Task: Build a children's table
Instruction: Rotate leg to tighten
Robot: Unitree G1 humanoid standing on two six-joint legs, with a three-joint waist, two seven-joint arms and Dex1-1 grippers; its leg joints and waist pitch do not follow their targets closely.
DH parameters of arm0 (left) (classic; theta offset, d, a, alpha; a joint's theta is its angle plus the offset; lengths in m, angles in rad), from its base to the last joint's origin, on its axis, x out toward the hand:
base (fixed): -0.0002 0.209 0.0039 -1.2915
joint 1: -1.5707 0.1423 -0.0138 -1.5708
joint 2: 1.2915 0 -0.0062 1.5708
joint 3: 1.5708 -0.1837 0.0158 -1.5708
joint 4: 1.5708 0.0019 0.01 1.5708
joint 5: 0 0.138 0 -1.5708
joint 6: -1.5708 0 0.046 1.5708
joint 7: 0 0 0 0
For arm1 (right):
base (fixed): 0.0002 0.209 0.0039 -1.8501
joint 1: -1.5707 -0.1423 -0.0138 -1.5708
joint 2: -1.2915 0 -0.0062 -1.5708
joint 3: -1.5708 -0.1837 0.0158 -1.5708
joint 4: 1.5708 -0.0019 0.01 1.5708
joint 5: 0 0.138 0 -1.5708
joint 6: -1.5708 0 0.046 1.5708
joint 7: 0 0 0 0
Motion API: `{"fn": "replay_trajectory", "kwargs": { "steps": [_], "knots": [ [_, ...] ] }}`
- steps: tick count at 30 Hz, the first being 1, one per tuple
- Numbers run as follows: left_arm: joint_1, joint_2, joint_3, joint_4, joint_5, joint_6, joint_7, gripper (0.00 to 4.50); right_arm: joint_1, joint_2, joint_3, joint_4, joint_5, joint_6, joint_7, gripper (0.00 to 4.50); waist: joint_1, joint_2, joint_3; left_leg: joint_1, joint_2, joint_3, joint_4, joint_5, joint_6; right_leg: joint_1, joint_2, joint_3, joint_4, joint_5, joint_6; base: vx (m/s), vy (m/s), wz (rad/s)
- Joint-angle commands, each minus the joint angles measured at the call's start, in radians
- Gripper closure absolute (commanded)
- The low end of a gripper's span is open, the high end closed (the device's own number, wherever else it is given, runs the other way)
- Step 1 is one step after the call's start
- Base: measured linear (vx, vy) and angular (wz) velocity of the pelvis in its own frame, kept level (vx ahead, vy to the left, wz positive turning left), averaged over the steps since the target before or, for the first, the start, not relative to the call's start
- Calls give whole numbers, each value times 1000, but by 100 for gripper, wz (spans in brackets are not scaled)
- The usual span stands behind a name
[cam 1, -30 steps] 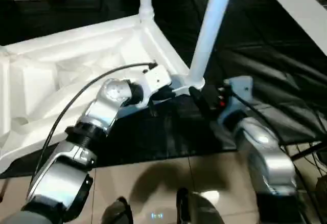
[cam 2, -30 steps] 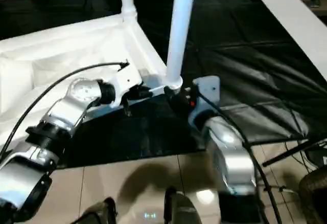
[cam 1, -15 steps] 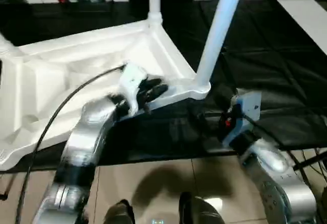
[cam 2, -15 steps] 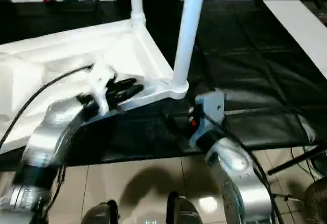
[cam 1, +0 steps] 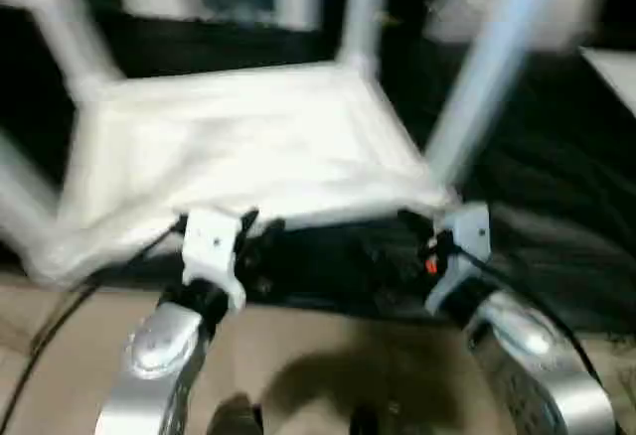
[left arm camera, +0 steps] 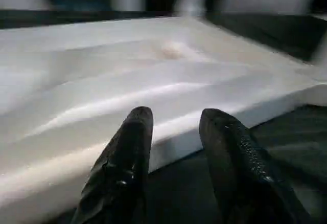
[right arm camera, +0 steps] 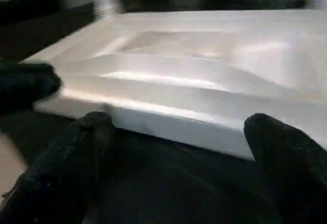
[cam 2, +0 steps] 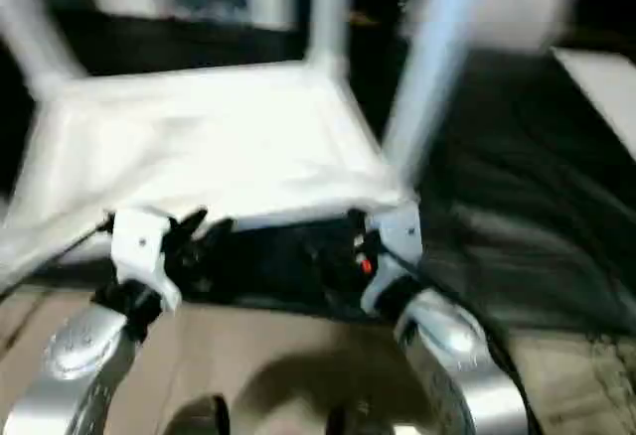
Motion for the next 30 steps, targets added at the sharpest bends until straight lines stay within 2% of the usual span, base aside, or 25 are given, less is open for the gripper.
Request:
{"fn": "replay_trajectory", "kwargs": {
  "steps": [1,2,3,4,5,6,8,9,10,11,12,13,14,15,16,17,18,19,20,21,22,23,25,28,30],
  "knots": [
    [-8,4,-23,-7,25,23,25,244,-2,4,6,7,-17,-16,4,0,-44,-16,-7,67,-43,-25,119,-221,35,-12,-189,44,-299,-1184,-142,78,48,80],
    [-4,7,-27,-11,27,25,33,244,-8,8,5,13,-21,-22,0,0,-49,-2,-44,109,-24,-27,52,-314,38,48,-155,34,-251,-995,-139,78,48,80],
    [-4,7,-27,-11,27,25,33,244,-8,8,5,13,-21,-22,0,0,-49,16,-43,101,-6,-25,-11,-385,35,75,-113,1,-225,-826,-132,38,70,75],
    [-5,14,-34,-12,29,27,31,244,-13,18,-4,17,-14,-21,-7,0,-94,64,-56,150,54,-74,-150,-698,-33,32,14,-9,-119,-485,-101,22,67,47],
    [-7,20,-40,-13,25,29,27,244,-17,23,-8,19,-13,-20,-14,0,-116,55,-61,146,84,-133,-224,-747,-53,23,37,12,-29,-114,-81,58,119,36],
    [-9,22,-44,-13,21,29,22,244,-21,23,-10,21,-15,-20,-18,0,-115,63,-61,159,72,-133,-231,-680,9,0,44,21,-24,-13,-56,25,97,0],
    [-11,31,-49,-17,14,38,19,244,-26,15,-6,26,-18,-34,-20,0,-125,51,-58,162,67,-116,-236,-637,69,-5,30,34,-35,14,-50,73,45,-6],
    [-11,35,-51,-18,9,42,13,244,-28,10,-3,31,-24,-53,-18,0,-135,4,-75,145,22,-69,-215,-508,139,38,-13,78,-114,18,-58,118,22,-2],
    [-9,37,-52,-19,8,44,7,244,-31,6,1,36,-28,-67,-19,0,-113,-26,-88,102,-47,-7,-146,-342,175,96,-56,156,-183,-150,-145,130,-32,3],
    [-9,37,-52,-19,8,44,7,244,-31,6,1,36,-28,-67,-19,0,-98,-29,-100,47,-65,-8,-87,-221,191,169,-106,212,-206,-235,-201,214,-30,0],
    [4,43,-60,-23,-7,35,-13,244,-32,8,-5,45,-32,-90,-20,0,-72,-29,-106,21,-54,-14,-42,-141,196,200,-156,250,-236,-291,-258,151,-33,2],
    [17,55,-65,-28,-18,35,-24,244,-34,9,-9,50,-26,-85,-13,0,-61,-31,-118,-25,-29,-35,-20,-5,158,213,-166,255,-213,-98,-347,161,1,-5],
    [29,62,-65,-32,-33,43,-33,244,-33,14,-13,48,-14,-78,-5,0,-53,-20,-128,-34,-24,-38,-38,70,135,209,-140,233,-185,86,-378,77,-1,-2],
    [40,77,-65,-36,-48,42,-50,244,-32,21,-17,44,1,-66,-1,0,-59,14,-138,-2,-8,-28,-145,385,133,126,7,102,-93,519,-297,84,-24,-4],
    [53,90,-62,-42,-70,33,-74,244,-36,25,-19,45,3,-63,-8,0,-74,23,-137,17,4,-45,-134,481,190,92,38,92,-76,542,-245,97,-18,-6],
    [59,92,-55,-47,-91,34,-87,244,-42,22,-16,51,0,-71,-9,0,-79,45,-168,110,39,-97,-92,801,241,10,38,99,-52,482,-157,97,-18,-6],
    [65,93,-49,-53,-107,36,-96,244,-47,22,-16,54,3,-76,-8,0,-80,43,-167,132,57,-113,-85,943,241,-23,20,120,-65,416,-109,116,19,1],
    [72,98,-40,-63,-130,33,-115,244,-52,21,-15,59,10,-79,-8,0,-73,31,-158,117,30,-103,-85,1035,206,-19,-3,147,-96,371,-36,54,22,8],
    [75,102,-35,-69,-141,30,-125,244,-54,20,-14,60,15,-80,-8,0,-73,31,-158,117,30,-103,-85,1035,206,-19,-3,147,-96,371,-36,54,22,8],
    [76,116,-32,-72,-138,44,-134,244,-61,7,-5,63,10,-76,-1,0,-60,2,-145,42,-24,-40,-111,676,150,47,1,155,-110,446,-48,0,0,0],
    [76,118,-32,-72,-138,46,-134,244,-61,6,-4,63,10,-75,0,0,-56,1,-141,30,-24,-32,-124,533,130,59,-2,155,-115,438,-53,0,0,0],
    [80,142,-33,-73,-135,54,-150,244,-73,-11,6,71,-23,-87,0,0,-55,1,-133,22,-14,-24,-144,267,94,69,-11,157,-127,371,-78,0,0,0],
    [93,173,-29,-78,-153,63,-170,244,-77,-36,9,62,-51,-36,-13,0,-60,5,-120,27,-1,-23,-171,-6,53,71,-11,153,-144,193,-124,-74,-31,-1],
    [124,212,-12,-91,-176,69,-195,244,-73,-73,-16,44,-76,33,-44,0,-68,6,-104,35,15,-11,-194,-189,39,58,-10,155,-163,-30,-170,-83,-25,1],
    [142,226,5,-97,-189,71,-208,244,-76,-95,-50,43,-79,48,-62,0,-68,6,-95,39,19,-6,-205,-285,19,51,-12,158,-172,-188,-164,-71,-12,2]
  ]
}}
